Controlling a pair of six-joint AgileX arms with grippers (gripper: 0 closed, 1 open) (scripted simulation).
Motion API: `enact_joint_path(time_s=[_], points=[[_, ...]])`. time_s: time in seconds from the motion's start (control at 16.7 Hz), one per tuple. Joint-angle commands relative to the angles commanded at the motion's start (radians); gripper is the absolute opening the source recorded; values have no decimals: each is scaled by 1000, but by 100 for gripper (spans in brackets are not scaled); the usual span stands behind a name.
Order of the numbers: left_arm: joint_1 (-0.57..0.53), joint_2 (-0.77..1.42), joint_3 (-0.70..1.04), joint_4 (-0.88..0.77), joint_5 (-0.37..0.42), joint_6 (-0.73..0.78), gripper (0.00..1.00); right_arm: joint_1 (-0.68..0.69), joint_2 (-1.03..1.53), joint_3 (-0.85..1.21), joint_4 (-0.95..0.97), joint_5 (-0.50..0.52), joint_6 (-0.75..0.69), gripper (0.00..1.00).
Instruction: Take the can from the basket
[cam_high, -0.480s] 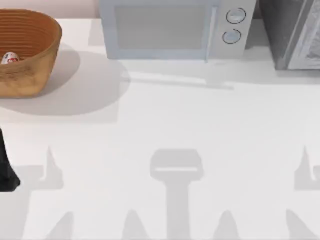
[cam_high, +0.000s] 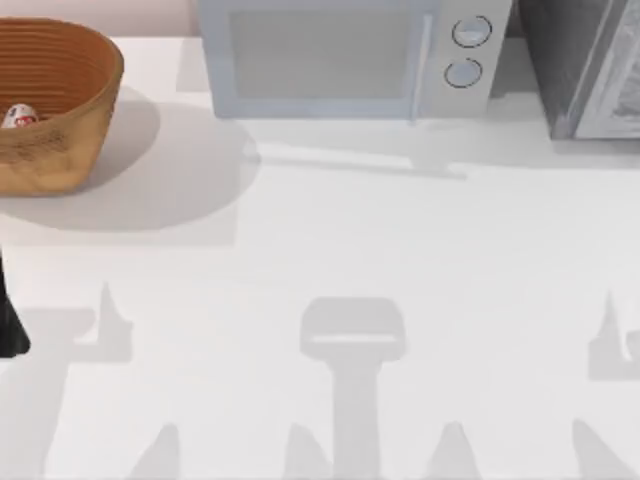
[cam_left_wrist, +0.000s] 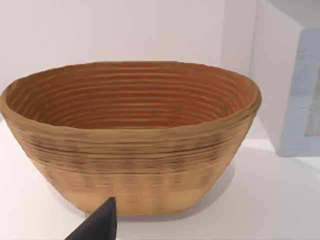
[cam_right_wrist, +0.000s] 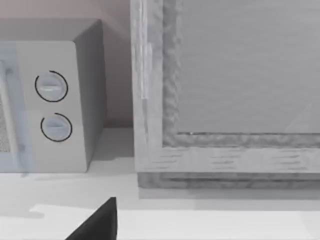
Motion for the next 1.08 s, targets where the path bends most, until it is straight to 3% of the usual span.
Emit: enact_joint_path(time_s=[0.42, 1.08], points=[[-8, 570, 546, -368, 33, 34, 100, 0, 0, 0, 0, 0, 0, 100], [41, 1760, 1671, -1108, 94, 93, 100, 0, 0, 0, 0, 0, 0, 100]])
